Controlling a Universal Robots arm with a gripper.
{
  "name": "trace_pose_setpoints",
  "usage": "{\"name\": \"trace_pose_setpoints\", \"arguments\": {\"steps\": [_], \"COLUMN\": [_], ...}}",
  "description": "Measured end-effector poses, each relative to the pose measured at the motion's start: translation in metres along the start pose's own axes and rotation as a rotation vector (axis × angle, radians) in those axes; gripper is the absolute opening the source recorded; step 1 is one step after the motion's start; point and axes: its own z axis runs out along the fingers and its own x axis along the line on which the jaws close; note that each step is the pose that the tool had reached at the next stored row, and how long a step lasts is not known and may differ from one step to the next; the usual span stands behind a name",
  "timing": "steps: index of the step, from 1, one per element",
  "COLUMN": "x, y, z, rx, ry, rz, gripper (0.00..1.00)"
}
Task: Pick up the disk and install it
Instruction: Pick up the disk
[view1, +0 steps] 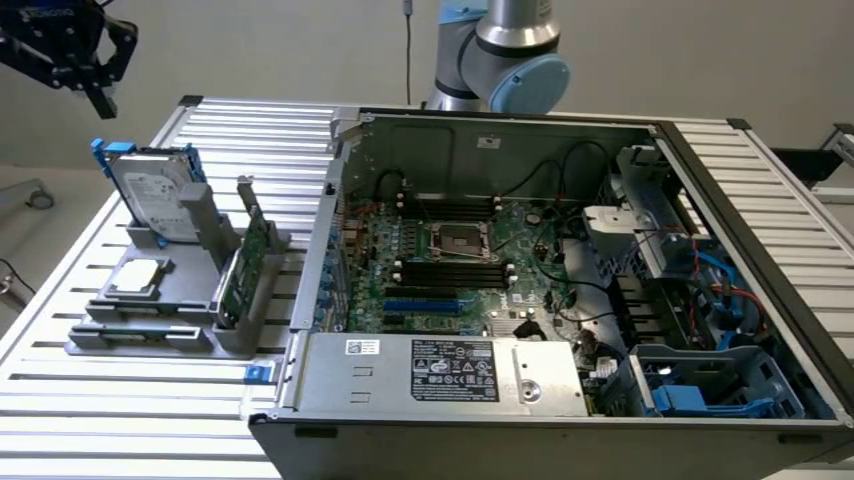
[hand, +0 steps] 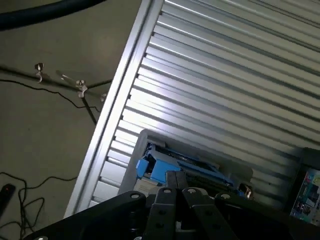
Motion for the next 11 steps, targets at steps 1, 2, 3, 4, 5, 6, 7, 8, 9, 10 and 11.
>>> {"name": "trace_pose_setpoints", "arguments": {"steps": [1,2,3,4,5,6,7,8,9,10,11], "x": [0.0000,0.0000,0.0000,0.0000,0.0000,0.0000,0.0000,0.0000,0.0000,0.0000,0.0000], "y": [0.0000,0.0000,0.0000,0.0000,0.0000,0.0000,0.0000,0.0000,0.0000,0.0000,0.0000], "z": [0.0001,0.0001,0.0002,0.0003,0.0003,0.0003,0.0003,0.0004,0.0004,0.0004,0.0004], "rx": [-0.0002,-0.0004,-0.0007,-0.0009,-0.0010,-0.0013,-0.0015,-0.0017,-0.0019,-0.0021,-0.0023], "ry": [0.0011,0.0021,0.0030,0.0039,0.0049,0.0059,0.0068,0.0077,0.0087,0.0097,0.0106], "rz": [-0.019,-0.037,-0.055,-0.073,-0.091,-0.109,-0.127,-0.145,-0.163,-0.181,-0.200], "gripper": [0.11,0.11,0.11,0.11,0.11,0.11,0.11,0.11,0.11,0.11,0.11]}}
